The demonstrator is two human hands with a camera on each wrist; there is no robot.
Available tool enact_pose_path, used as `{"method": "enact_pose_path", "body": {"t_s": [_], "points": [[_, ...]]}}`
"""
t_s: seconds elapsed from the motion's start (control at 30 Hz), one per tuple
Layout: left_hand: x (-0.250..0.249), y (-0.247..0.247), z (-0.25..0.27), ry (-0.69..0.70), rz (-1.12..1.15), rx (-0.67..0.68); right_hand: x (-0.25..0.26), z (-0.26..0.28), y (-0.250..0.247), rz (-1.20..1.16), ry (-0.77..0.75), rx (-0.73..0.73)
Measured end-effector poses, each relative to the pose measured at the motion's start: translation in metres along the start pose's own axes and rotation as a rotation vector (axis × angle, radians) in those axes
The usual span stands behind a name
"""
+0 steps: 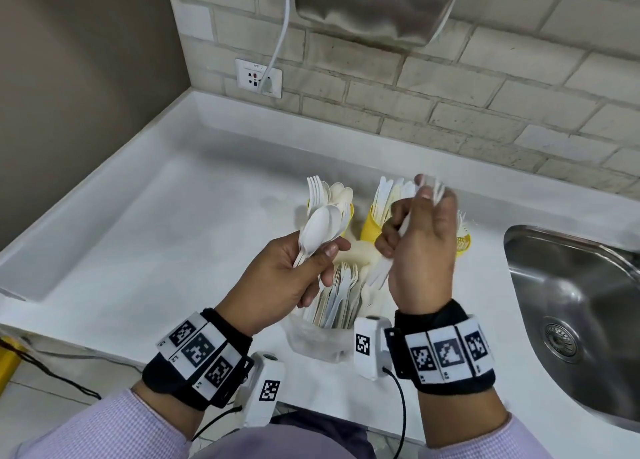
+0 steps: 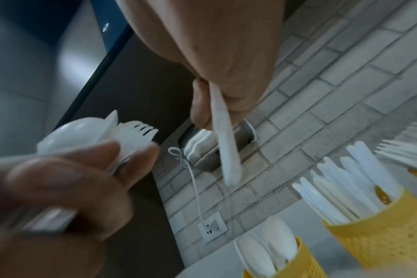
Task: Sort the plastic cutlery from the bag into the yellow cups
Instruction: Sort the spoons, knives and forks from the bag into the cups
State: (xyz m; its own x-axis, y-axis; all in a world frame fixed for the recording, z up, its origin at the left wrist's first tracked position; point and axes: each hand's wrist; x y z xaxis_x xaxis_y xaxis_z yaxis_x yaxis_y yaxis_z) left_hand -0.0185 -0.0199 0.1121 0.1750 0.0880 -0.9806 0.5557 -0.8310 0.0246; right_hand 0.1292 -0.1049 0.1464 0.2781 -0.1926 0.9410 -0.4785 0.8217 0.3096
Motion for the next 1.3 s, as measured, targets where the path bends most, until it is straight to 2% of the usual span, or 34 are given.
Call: {"method": "enact_pose_path", "body": {"t_s": [0.2, 0.4, 0.5, 0.67, 0.73, 0.87, 1.07, 1.23, 1.3], "points": [[-0.002, 0.001, -0.001, 0.034, -0.046, -0.055, -0.021, 0.013, 0.005, 0.329, 0.103, 0.204], [-0.002, 0.000, -0.001, 0.026, -0.063, -0.099, -0.023, 0.010, 0.002, 0.368, 0.048, 0.342], [-0.002, 0.000, -0.001, 0.024, -0.074, -0.085, -0.021, 0.013, 0.008, 0.316, 0.071, 0.300], [-0.005, 0.001, 0.001, 0.027, -0.056, -0.067, -0.019, 0.008, 0.012, 0.041, 0.196, 0.125], [-0.006, 0.002, 0.002, 0.018, -0.052, -0.077, -0.018, 0.006, 0.011, -0.037, 0.232, 0.132], [-0.005, 0.003, 0.002, 0.027, -0.029, -0.052, -0.022, 0.010, 0.013, -0.025, 0.238, 0.227], [-0.002, 0.001, 0.004, 0.018, -0.095, -0.007, -0.017, 0.003, 0.008, -0.174, 0.296, 0.195], [-0.002, -0.001, 0.005, 0.049, -0.164, -0.001, 0.001, -0.006, 0.001, -0.428, 0.174, 0.108], [-0.002, -0.002, 0.004, 0.017, -0.098, -0.003, 0.007, -0.010, -0.003, -0.391, 0.077, 0.086]]}}
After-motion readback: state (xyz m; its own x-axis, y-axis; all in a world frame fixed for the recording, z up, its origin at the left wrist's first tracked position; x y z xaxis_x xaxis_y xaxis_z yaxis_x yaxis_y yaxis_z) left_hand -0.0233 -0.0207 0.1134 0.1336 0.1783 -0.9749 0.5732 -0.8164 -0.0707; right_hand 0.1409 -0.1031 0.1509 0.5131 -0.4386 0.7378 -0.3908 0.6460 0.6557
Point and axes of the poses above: each hand's wrist, its own z-axis away from the middle knuckle, its own y-axis out of the palm, x = y × z, and after that the axes turned 14 degrees about y, right-handed
